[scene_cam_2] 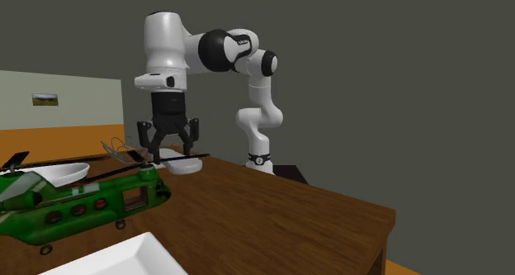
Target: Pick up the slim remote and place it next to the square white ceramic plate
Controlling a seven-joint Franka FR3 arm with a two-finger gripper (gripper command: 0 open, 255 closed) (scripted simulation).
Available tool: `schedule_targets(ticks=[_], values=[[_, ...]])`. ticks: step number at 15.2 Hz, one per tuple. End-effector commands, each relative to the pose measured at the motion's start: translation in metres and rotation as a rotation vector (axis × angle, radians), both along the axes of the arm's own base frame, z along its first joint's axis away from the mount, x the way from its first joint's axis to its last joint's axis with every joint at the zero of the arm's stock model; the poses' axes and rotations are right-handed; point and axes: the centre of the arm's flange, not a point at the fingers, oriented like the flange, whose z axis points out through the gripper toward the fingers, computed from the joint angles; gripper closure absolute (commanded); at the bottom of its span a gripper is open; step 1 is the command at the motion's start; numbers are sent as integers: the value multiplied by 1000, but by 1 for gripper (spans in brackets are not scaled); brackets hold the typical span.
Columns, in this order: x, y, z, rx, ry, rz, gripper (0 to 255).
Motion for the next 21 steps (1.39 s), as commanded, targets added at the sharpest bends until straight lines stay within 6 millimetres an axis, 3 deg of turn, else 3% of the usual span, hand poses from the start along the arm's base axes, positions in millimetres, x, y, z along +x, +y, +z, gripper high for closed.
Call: schedule_targets(ticks=[1,6,21], values=[[22,-15,-1,0,1,1,255],[67,-49,-1,0,1,1,255],[67,-49,-80,0,1,1,255]])
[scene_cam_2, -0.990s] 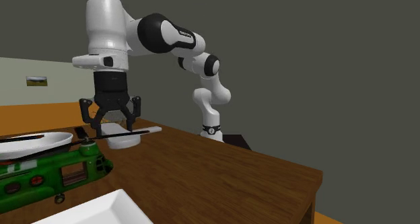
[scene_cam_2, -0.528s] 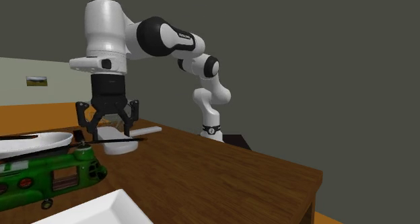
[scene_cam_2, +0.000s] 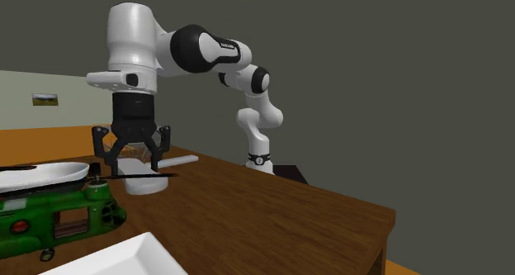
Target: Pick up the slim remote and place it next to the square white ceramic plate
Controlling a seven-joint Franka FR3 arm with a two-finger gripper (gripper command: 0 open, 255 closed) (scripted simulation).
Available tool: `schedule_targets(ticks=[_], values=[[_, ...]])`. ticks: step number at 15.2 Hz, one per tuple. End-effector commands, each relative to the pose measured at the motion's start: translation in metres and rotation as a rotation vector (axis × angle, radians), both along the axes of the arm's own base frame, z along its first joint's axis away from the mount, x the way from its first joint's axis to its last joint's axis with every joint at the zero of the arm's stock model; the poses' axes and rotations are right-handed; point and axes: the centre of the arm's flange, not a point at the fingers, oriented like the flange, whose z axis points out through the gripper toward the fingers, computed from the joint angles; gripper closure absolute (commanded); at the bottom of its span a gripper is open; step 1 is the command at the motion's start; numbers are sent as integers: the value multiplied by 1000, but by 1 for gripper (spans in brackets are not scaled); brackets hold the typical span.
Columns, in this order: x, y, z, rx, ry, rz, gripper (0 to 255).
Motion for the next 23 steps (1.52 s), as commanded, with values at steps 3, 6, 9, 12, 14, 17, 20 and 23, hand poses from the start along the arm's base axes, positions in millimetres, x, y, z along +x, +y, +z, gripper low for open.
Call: schedule_targets(ticks=[3,6,9,12,14,17,20,23], values=[[-4,-7,-71,15,87,-10,255],[-4,-7,-71,15,87,-10,255],[-10,0,-75,12,88,-8,0],[-3,-3,-92,13,87,-9,0],[-4,-7,-58,15,87,-10,0],[-4,-8,-21,15,87,-10,0],[-4,-8,-21,15,87,-10,0],[-4,-8,-21,15,87,-10,0]])
